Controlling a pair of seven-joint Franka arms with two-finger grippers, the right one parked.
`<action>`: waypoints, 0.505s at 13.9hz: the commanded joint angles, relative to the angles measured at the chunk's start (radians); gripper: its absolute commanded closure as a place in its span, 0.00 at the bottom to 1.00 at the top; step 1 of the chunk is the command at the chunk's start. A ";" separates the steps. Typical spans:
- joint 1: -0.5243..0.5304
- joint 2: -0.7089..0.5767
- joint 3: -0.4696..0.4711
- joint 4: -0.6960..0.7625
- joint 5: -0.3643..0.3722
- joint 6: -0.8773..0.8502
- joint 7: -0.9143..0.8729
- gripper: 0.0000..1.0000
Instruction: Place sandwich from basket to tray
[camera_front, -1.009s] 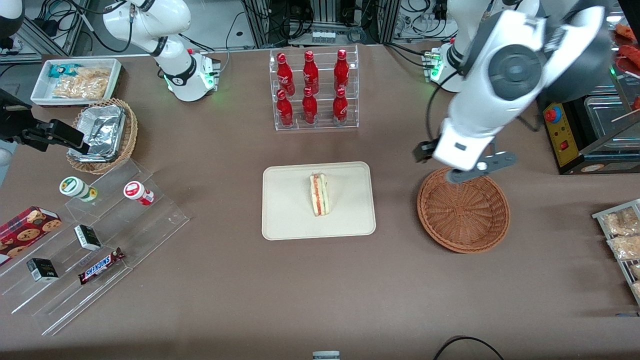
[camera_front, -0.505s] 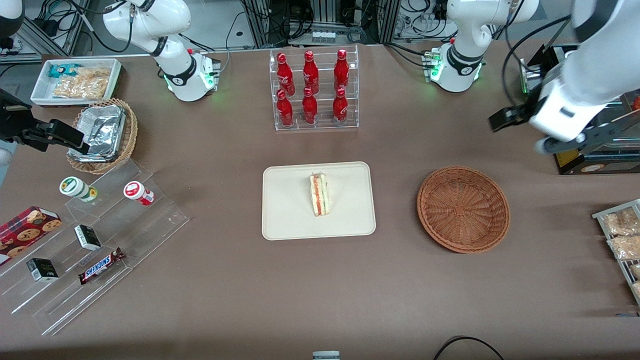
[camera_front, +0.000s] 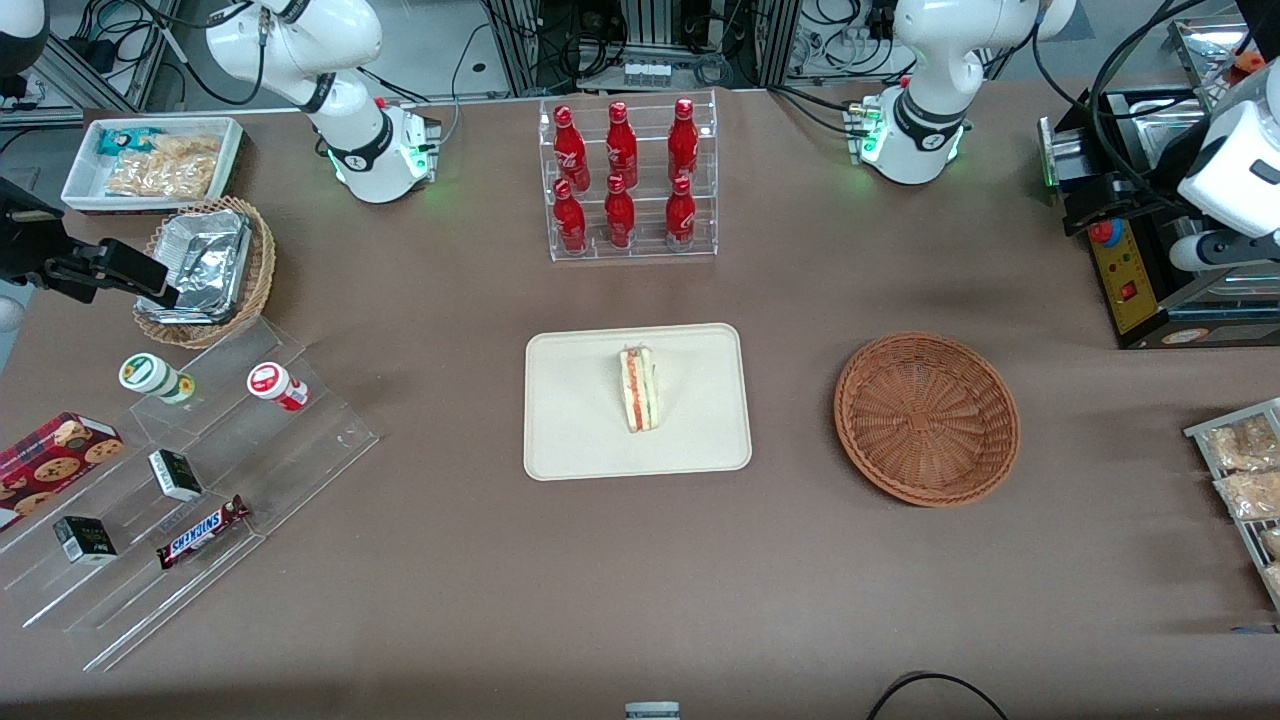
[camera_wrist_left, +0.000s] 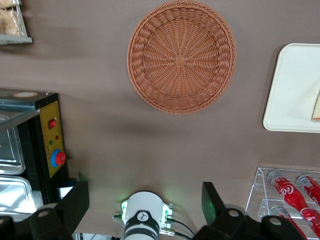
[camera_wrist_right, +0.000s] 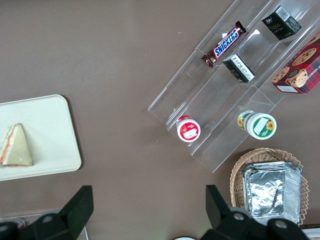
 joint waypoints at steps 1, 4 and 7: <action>0.019 -0.011 -0.007 -0.018 0.000 0.041 0.030 0.00; 0.039 0.014 -0.009 0.024 -0.009 0.055 0.041 0.00; 0.039 0.011 -0.010 0.026 0.004 0.081 0.121 0.00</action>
